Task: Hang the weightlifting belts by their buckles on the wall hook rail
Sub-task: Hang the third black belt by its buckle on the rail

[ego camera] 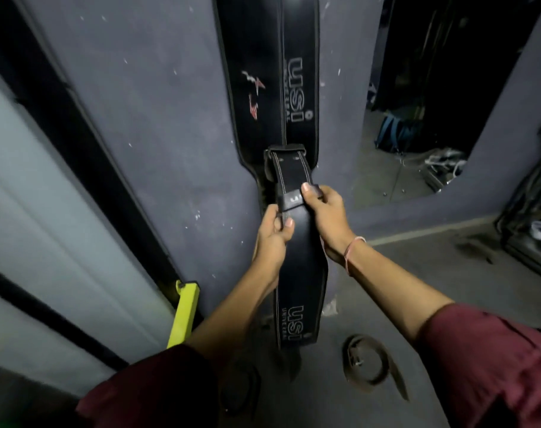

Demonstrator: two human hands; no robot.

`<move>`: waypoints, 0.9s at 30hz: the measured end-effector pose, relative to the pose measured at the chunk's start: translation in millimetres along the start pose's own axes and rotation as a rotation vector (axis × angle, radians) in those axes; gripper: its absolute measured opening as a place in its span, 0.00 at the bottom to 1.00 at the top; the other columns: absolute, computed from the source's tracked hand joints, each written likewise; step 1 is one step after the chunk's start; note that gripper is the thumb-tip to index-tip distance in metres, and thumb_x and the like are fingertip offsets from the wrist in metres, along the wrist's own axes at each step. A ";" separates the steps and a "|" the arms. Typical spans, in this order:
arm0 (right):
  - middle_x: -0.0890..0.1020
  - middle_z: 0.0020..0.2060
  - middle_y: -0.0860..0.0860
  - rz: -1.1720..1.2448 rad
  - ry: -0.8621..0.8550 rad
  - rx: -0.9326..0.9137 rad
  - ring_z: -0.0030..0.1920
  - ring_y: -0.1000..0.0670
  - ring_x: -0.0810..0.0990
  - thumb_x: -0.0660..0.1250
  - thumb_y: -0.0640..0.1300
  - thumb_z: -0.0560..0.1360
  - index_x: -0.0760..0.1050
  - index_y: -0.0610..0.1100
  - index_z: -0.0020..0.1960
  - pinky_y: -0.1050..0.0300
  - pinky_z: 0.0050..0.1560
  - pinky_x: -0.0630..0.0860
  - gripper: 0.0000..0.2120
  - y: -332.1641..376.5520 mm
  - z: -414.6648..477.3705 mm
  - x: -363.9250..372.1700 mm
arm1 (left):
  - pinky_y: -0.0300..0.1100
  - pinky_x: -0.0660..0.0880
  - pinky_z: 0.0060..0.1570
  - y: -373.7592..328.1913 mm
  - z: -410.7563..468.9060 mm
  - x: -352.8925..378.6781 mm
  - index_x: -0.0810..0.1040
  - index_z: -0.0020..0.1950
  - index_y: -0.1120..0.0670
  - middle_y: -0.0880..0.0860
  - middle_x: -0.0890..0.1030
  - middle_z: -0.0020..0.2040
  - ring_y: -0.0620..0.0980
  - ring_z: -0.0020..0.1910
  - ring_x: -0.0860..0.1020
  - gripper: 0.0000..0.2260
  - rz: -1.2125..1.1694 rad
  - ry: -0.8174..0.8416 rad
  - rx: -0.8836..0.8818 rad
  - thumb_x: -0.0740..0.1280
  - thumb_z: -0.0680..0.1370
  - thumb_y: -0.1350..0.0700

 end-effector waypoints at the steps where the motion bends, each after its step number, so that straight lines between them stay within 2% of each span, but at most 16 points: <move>1: 0.79 0.40 0.43 0.007 0.001 -0.024 0.43 0.47 0.78 0.68 0.48 0.78 0.74 0.40 0.45 0.47 0.49 0.77 0.11 12.8 0.6 3.0 | 0.55 0.72 0.65 -13.4 -3.0 3.4 0.74 0.59 0.56 0.61 0.81 0.58 0.55 0.57 0.79 0.11 0.004 0.020 0.012 0.61 0.78 0.64; 3: 0.79 0.41 0.42 0.027 -0.025 -0.064 0.43 0.45 0.78 0.69 0.48 0.74 0.72 0.34 0.46 0.38 0.51 0.78 0.16 34.4 -0.4 7.5 | 0.46 0.77 0.56 -42.2 -7.8 8.1 0.74 0.57 0.58 0.56 0.82 0.52 0.50 0.50 0.81 0.10 0.007 0.023 0.001 0.61 0.78 0.66; 4: 0.80 0.41 0.42 0.047 -0.044 -0.072 0.43 0.44 0.78 0.69 0.48 0.72 0.72 0.33 0.47 0.36 0.53 0.78 0.18 44.2 -2.1 10.7 | 0.41 0.78 0.49 -57.7 -7.5 9.7 0.73 0.57 0.59 0.56 0.81 0.49 0.47 0.45 0.81 0.09 0.000 0.027 -0.008 0.62 0.77 0.63; 6: 0.81 0.41 0.43 0.080 -0.050 -0.109 0.43 0.45 0.79 0.68 0.47 0.72 0.73 0.34 0.47 0.38 0.53 0.78 0.15 63.8 -6.5 22.8 | 0.35 0.78 0.38 -89.9 -2.8 8.5 0.75 0.56 0.59 0.55 0.81 0.44 0.44 0.39 0.81 0.12 -0.023 0.025 -0.030 0.62 0.76 0.54; 8: 0.80 0.40 0.44 0.067 -0.040 -0.146 0.43 0.46 0.78 0.68 0.45 0.74 0.74 0.36 0.46 0.43 0.51 0.77 0.11 84.3 -13.9 37.8 | 0.32 0.77 0.32 -123.5 7.1 1.6 0.79 0.50 0.57 0.49 0.85 0.38 0.41 0.34 0.83 0.13 -0.027 0.017 -0.032 0.59 0.82 0.50; 9: 0.79 0.39 0.45 0.062 -0.029 -0.175 0.42 0.47 0.77 0.68 0.43 0.75 0.74 0.36 0.45 0.45 0.50 0.75 0.09 92.1 -16.4 45.1 | 0.33 0.78 0.34 -139.6 13.9 -3.4 0.80 0.48 0.55 0.48 0.85 0.36 0.43 0.36 0.84 0.16 -0.012 -0.003 -0.025 0.57 0.85 0.49; 12: 0.74 0.35 0.48 0.013 0.044 -0.243 0.39 0.50 0.71 0.67 0.39 0.77 0.72 0.38 0.41 0.52 0.45 0.68 0.08 111.8 -30.3 67.3 | 0.45 0.81 0.48 -177.3 32.6 -23.1 0.79 0.48 0.56 0.52 0.85 0.41 0.52 0.43 0.83 0.16 -0.015 -0.142 -0.014 0.58 0.85 0.48; 15: 0.77 0.37 0.45 -0.019 0.104 -0.247 0.40 0.49 0.74 0.67 0.37 0.77 0.73 0.37 0.42 0.52 0.46 0.71 0.06 117.5 -36.5 80.4 | 0.59 0.80 0.55 -197.9 50.6 -36.3 0.75 0.59 0.59 0.61 0.82 0.54 0.60 0.52 0.82 0.15 -0.137 -0.222 -0.016 0.59 0.84 0.49; 16: 0.78 0.38 0.43 -0.031 0.101 -0.253 0.41 0.48 0.75 0.68 0.39 0.76 0.73 0.35 0.44 0.49 0.47 0.73 0.07 120.9 -37.0 82.5 | 0.60 0.80 0.55 -204.7 50.5 -34.9 0.74 0.61 0.59 0.61 0.82 0.55 0.60 0.52 0.81 0.13 -0.169 -0.206 -0.004 0.59 0.84 0.51; 19: 0.83 0.44 0.36 -0.100 0.080 -0.255 0.43 0.44 0.80 0.69 0.49 0.72 0.76 0.34 0.48 0.34 0.56 0.77 0.17 138.1 -27.9 88.4 | 0.51 0.80 0.46 -220.8 51.3 -23.5 0.75 0.58 0.59 0.58 0.82 0.47 0.56 0.44 0.81 0.08 -0.181 -0.096 0.088 0.58 0.85 0.58; 21: 0.86 0.48 0.39 -0.037 0.061 -0.274 0.50 0.43 0.85 0.69 0.47 0.76 0.81 0.38 0.52 0.39 0.58 0.80 0.13 163.7 -23.7 94.0 | 0.53 0.80 0.50 -228.4 48.9 -13.7 0.75 0.57 0.62 0.61 0.81 0.48 0.58 0.46 0.81 0.08 -0.139 -0.029 0.165 0.58 0.84 0.60; 23: 0.87 0.50 0.42 0.005 0.021 -0.308 0.54 0.42 0.85 0.68 0.42 0.79 0.82 0.39 0.56 0.45 0.58 0.81 0.09 190.0 -16.1 96.0 | 0.49 0.80 0.49 -237.4 46.2 -3.9 0.75 0.55 0.62 0.60 0.81 0.48 0.56 0.47 0.81 0.07 -0.091 0.008 0.228 0.59 0.84 0.61; 25: 0.87 0.50 0.42 0.005 0.029 -0.347 0.52 0.44 0.86 0.67 0.40 0.79 0.82 0.39 0.56 0.48 0.56 0.82 0.09 207.8 -10.7 96.0 | 0.47 0.80 0.49 -248.9 46.0 3.2 0.75 0.52 0.60 0.59 0.81 0.47 0.54 0.47 0.80 0.06 -0.076 -0.004 0.277 0.58 0.84 0.61; 27: 0.87 0.49 0.43 0.065 0.072 -0.378 0.49 0.47 0.86 0.65 0.38 0.80 0.81 0.38 0.57 0.54 0.51 0.82 0.09 212.9 -8.8 93.7 | 0.53 0.79 0.53 -260.6 47.3 10.9 0.74 0.51 0.59 0.60 0.80 0.47 0.57 0.48 0.79 0.06 -0.077 -0.007 0.323 0.58 0.84 0.61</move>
Point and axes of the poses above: each hand's wrist, its own z-axis towards the middle knuckle, its own x-axis out of the palm, y = z × x, the point moved 6 cm from there along z, towards the middle knuckle
